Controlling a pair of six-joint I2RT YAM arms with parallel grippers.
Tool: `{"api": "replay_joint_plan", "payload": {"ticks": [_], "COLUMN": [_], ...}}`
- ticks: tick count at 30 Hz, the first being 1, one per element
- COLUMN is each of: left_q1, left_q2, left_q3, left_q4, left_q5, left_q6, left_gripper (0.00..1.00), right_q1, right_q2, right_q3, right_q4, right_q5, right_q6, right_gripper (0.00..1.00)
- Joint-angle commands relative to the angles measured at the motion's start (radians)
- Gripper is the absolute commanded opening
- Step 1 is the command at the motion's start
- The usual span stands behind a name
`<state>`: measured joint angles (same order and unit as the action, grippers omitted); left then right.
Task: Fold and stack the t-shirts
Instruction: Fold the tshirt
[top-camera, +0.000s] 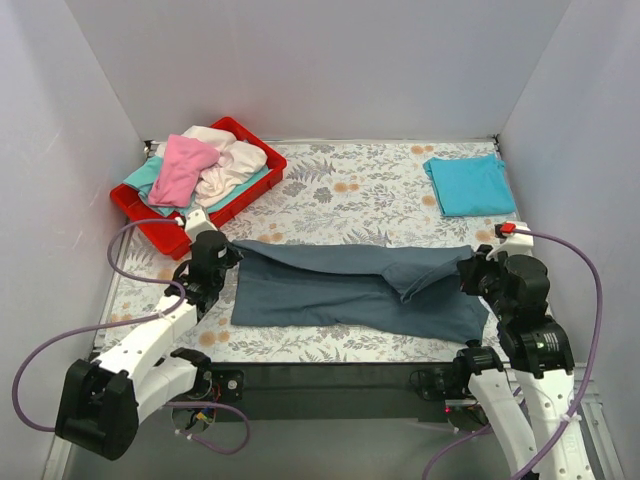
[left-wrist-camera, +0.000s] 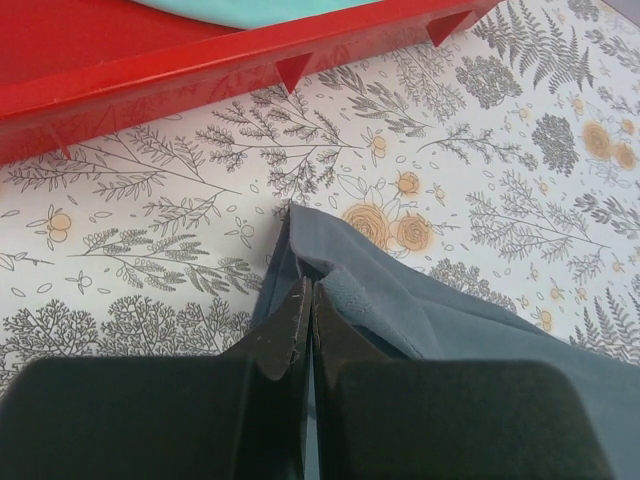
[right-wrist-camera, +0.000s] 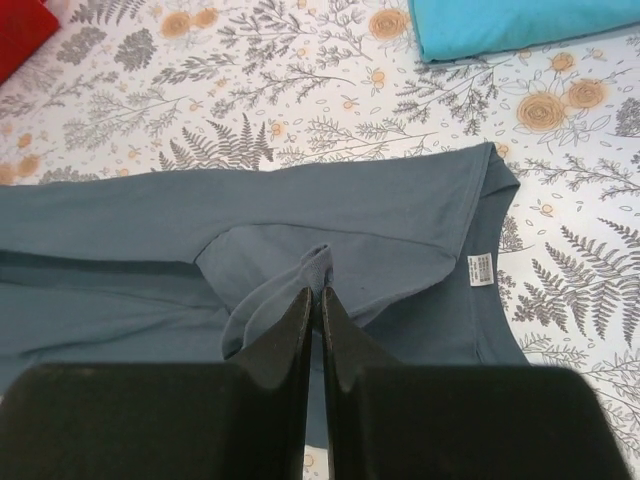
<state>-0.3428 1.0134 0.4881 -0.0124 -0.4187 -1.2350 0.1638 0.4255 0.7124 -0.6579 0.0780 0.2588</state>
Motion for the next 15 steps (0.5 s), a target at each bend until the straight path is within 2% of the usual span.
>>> {"api": "replay_joint_plan", "payload": {"ticks": [1,9,10,11,13,15], "left_q1": [-0.005,-0.013,-0.015,-0.015,-0.025,-0.045], "left_q2": [-0.070,-0.081,-0.082,-0.087,-0.131,-0.218], "left_q3": [-0.022,-0.023,-0.017,0.003,0.021,0.024], "left_q4": [-0.046,-0.130,-0.153,-0.179,-0.248,-0.262], "left_q5": [0.018,0.069,0.073,0.075,0.049,0.014], "left_q6": [-0.020,-0.044,-0.050,-0.060,-0.080,-0.087], "left_gripper": [0.00,0.00,0.05,0.34,0.58,0.82], "right_q1": [0.002,0.002,0.002,0.000,0.002,0.000], "right_q2": [-0.039,-0.105,-0.106,-0.110,-0.116,-0.114], "right_q3": [0.093,0.101,0.101,0.101,0.111,0.130], "right_q4": [-0.069,-0.166,-0.172,-0.186,-0.195,-0.203], "right_q5": [0.003,0.017,0.017,0.017,0.019,0.031], "right_q6": [0.000,0.008,0.010,0.011,0.008,0.007], "right_gripper": [0.01,0.01,0.05,0.12,0.29,0.36]}}
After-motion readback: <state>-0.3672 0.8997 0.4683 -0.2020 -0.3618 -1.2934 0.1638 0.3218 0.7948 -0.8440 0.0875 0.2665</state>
